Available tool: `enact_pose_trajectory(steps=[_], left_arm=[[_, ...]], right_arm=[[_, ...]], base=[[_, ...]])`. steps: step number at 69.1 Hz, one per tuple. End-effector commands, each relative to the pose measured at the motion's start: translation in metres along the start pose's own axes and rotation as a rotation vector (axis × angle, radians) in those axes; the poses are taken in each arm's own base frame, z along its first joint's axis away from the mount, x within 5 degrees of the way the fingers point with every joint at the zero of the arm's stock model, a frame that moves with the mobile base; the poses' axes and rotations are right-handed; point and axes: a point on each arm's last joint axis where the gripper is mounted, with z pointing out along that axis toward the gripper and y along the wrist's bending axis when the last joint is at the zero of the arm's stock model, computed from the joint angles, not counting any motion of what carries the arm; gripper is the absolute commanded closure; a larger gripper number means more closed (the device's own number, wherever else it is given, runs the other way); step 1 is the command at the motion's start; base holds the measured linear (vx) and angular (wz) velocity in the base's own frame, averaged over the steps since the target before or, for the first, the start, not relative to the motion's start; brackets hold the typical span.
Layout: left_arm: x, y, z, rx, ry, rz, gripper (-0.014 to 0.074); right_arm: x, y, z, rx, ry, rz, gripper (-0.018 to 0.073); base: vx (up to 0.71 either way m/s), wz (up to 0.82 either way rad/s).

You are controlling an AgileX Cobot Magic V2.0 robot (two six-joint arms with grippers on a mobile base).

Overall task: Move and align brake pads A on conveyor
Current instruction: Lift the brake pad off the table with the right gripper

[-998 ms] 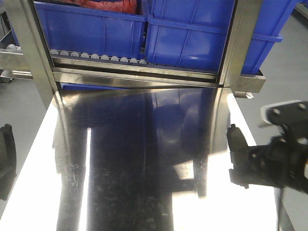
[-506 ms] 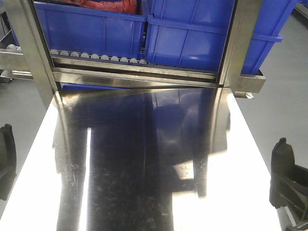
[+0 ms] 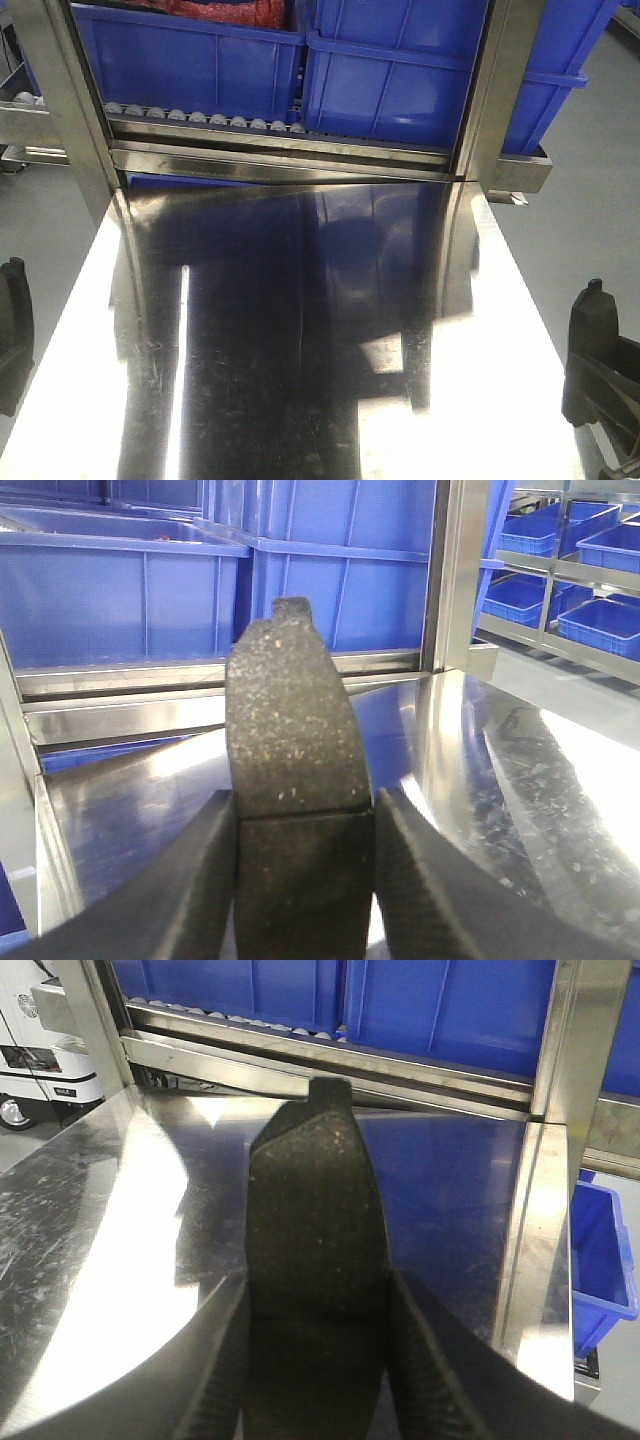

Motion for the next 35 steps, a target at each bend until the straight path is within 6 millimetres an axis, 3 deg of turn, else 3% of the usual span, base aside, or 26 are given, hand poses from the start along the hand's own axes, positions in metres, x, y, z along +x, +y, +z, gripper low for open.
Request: enact_pose_trajectory(steps=[1, 35], left_arm=[[-0.0190, -0.0024, -0.0016, 0.023, -0.124, -0.001, 0.0449], [-0.0190, -0.0024, -0.0016, 0.023, -0.124, -0.001, 0.0449]], right_arm=[[-0.0182, 0.0017, -0.0032, -0.010, -0.120, -0.023, 0.0533], [-0.0179, 0.0016, -0.0031, -0.009, -0.117, -0.023, 0.0533]], base=[[0.00, 0.00], [0.00, 0.00]])
